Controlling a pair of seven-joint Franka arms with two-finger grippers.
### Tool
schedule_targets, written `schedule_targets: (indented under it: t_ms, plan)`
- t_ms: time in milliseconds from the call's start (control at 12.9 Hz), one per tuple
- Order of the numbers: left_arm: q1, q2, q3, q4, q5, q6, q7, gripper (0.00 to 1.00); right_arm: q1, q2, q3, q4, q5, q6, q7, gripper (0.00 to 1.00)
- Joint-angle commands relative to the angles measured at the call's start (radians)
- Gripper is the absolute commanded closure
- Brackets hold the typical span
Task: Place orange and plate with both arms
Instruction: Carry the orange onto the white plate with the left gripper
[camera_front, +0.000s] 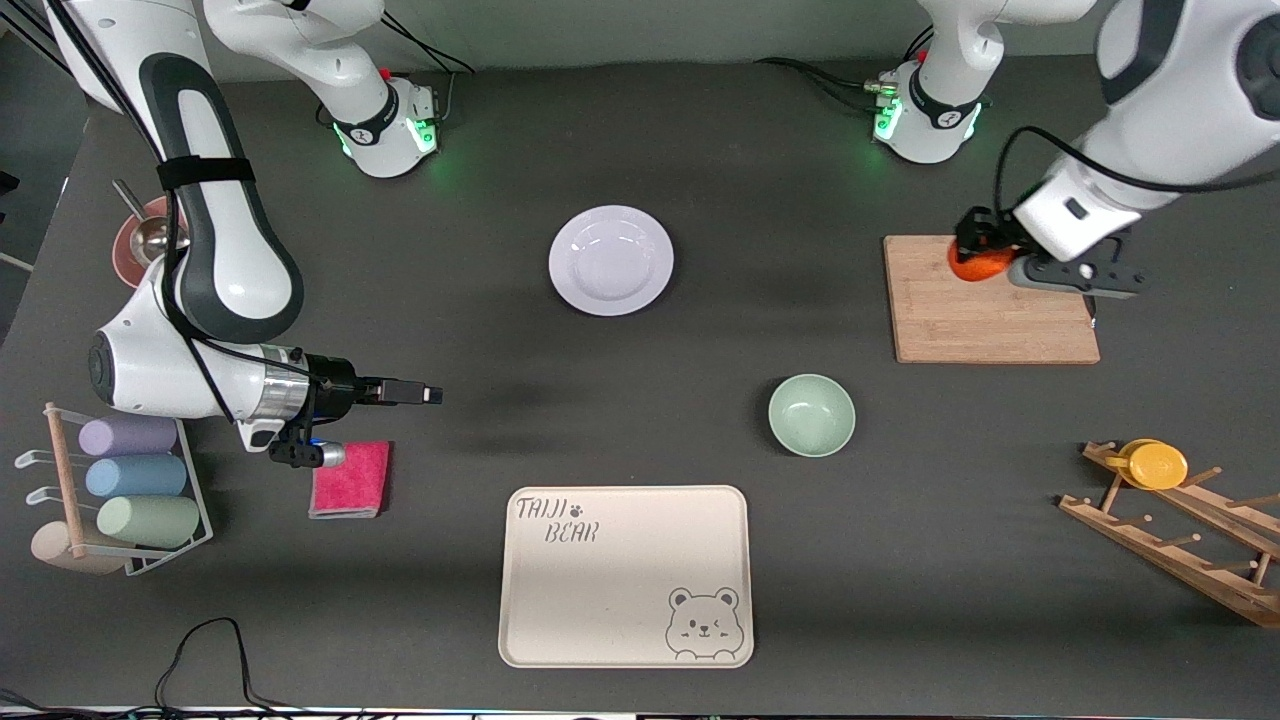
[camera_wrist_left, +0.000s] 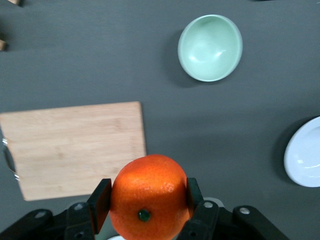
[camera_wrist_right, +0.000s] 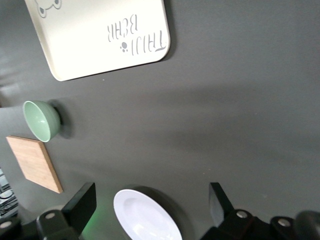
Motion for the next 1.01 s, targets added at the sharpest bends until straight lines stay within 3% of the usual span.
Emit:
schedule_targets:
  t_ms: [0,388,621,932]
  plan:
    - [-0.004,0.015,-0.124,0.061,-0.061,-0.023,-0.199,1.00,0.013,-0.011,-0.010,-0.021,0.148,-0.013,-0.063,0.00]
    - [-0.008,0.098,-0.428,0.101,-0.061,0.120,-0.663,1.00,0.028,-0.046,-0.018,-0.188,0.374,0.044,-0.352,0.00]
    - [-0.016,0.226,-0.583,0.122,-0.016,0.262,-0.896,1.00,0.054,-0.113,-0.015,-0.347,0.507,0.115,-0.490,0.00]
    - [-0.210,0.542,-0.611,0.222,0.340,0.375,-1.288,1.00,0.056,-0.169,-0.016,-0.617,0.814,0.121,-0.892,0.00]
